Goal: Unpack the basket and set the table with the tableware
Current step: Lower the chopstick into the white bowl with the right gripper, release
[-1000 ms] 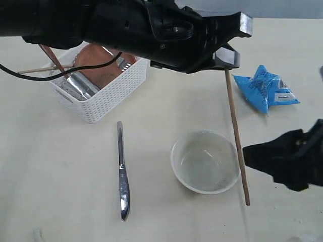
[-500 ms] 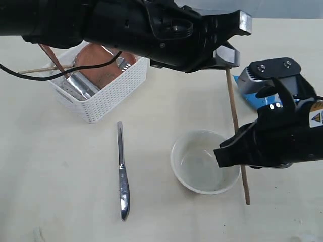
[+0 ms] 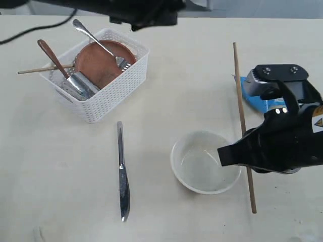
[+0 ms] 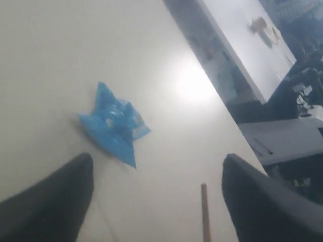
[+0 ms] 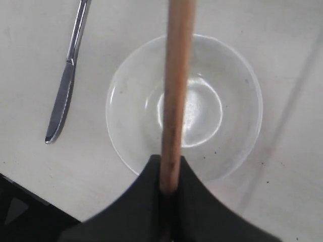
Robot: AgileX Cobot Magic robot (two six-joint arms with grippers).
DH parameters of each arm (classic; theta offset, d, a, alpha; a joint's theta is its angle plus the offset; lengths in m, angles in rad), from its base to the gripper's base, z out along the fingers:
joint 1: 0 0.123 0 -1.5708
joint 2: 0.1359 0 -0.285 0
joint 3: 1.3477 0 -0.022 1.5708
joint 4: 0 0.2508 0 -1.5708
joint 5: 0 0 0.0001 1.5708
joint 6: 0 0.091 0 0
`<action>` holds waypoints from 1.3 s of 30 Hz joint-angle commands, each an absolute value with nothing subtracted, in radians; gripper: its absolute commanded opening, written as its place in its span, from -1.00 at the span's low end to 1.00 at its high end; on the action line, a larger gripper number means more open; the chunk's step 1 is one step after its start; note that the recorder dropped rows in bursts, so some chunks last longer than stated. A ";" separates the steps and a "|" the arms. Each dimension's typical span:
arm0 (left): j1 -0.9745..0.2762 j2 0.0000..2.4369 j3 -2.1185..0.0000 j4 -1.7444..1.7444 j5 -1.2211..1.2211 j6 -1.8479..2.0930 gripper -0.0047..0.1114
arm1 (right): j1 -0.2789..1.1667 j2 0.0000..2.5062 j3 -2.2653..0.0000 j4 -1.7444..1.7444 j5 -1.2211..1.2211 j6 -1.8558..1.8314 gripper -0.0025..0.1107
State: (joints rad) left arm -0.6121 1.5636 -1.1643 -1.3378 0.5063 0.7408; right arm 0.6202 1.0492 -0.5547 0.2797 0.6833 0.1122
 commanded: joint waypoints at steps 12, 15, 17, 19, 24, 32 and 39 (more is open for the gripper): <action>-0.278 1.171 -1.033 -1.049 0.565 0.807 -0.89 | 0.618 1.394 -0.716 0.283 0.802 0.276 -0.96; -0.278 1.157 -1.014 -1.051 0.562 0.807 -0.89 | 0.618 1.440 -0.720 0.283 0.774 0.293 -0.96; -0.278 1.152 -1.007 -1.053 0.562 0.807 -0.89 | 0.618 1.467 -0.720 0.281 0.764 0.299 -0.96; -0.278 1.153 -1.007 -1.053 0.565 0.807 -0.89 | 0.618 1.488 -0.720 0.281 0.764 0.301 -0.96; -0.278 1.151 -1.007 -1.061 0.567 0.803 -0.89 | 0.618 1.532 -0.720 0.281 0.748 0.307 -0.96; -0.278 1.151 -1.007 -1.061 0.567 0.799 -0.89 | 0.618 1.564 -0.720 0.281 0.719 0.314 -0.96; -0.278 1.151 -1.007 -1.061 0.576 0.799 -0.89 | 0.618 1.612 -0.720 0.281 0.715 0.314 -0.96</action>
State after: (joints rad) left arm -0.2803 1.1600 -1.0133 -1.0548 0.5717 0.8039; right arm 0.6202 1.6045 -0.7132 0.2917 0.7246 0.3135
